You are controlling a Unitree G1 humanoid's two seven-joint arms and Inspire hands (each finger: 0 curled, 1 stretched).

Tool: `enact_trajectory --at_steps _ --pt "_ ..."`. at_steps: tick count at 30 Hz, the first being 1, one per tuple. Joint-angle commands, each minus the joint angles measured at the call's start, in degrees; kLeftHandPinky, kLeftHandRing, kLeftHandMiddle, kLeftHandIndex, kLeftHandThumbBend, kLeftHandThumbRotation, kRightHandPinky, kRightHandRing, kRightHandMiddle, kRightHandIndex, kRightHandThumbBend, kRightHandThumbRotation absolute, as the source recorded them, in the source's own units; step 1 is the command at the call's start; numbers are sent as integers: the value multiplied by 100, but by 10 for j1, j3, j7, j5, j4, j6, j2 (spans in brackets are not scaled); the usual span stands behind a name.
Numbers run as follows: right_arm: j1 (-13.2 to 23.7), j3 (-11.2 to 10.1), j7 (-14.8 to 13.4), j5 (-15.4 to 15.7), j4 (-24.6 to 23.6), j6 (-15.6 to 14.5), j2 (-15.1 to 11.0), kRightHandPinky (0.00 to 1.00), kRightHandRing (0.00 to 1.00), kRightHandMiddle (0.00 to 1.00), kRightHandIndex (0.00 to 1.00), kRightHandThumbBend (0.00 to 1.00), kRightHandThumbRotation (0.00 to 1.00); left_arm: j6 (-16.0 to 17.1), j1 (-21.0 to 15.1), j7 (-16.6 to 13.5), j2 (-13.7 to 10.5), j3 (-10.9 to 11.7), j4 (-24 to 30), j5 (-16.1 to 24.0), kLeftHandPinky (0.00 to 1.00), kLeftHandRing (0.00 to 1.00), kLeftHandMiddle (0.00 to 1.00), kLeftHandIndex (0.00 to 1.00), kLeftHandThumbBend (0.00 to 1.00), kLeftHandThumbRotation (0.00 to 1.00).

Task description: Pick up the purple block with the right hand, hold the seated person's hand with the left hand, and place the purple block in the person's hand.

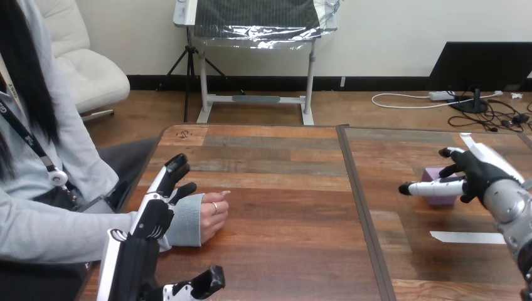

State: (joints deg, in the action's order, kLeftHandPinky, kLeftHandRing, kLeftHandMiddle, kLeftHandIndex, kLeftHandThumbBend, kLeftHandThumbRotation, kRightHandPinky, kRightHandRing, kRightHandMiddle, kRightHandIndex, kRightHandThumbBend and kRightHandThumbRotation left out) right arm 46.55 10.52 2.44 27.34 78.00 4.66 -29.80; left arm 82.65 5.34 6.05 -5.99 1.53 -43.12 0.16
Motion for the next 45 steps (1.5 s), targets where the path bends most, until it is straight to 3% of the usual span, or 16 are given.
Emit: enact_trajectory --at_steps 1,14,19,34,37,41,45 --pt "-19 3 6 1 9 1 12 78 87 90 96 91 48 17 -20 -3 -5 9 27 2 83 93 94 91 100 64" --pt "-20 2 8 -3 7 9 13 74 83 87 96 100 52 13 -24 -1 -10 0 25 -8 82 92 94 91 100 62" --pt "-21 7 5 2 7 12 13 69 79 82 96 100 52 13 -27 -1 -8 -6 22 -13 82 92 93 91 100 61" --pt "-15 14 24 5 5 23 12 73 81 84 96 96 56 6 -33 1 -8 -10 20 -11 85 92 93 90 100 60" --pt "-14 15 26 6 4 30 12 68 78 81 95 95 55 5 -34 2 -8 -10 21 -10 85 92 93 91 100 60" --pt "-11 20 29 9 2 32 13 45 56 62 95 95 54 2 -34 3 -8 -11 22 -10 84 92 93 91 100 59" --pt "-6 24 37 10 0 31 14 35 46 54 95 94 52 -4 -34 4 -8 -15 24 -12 84 92 94 91 100 59"
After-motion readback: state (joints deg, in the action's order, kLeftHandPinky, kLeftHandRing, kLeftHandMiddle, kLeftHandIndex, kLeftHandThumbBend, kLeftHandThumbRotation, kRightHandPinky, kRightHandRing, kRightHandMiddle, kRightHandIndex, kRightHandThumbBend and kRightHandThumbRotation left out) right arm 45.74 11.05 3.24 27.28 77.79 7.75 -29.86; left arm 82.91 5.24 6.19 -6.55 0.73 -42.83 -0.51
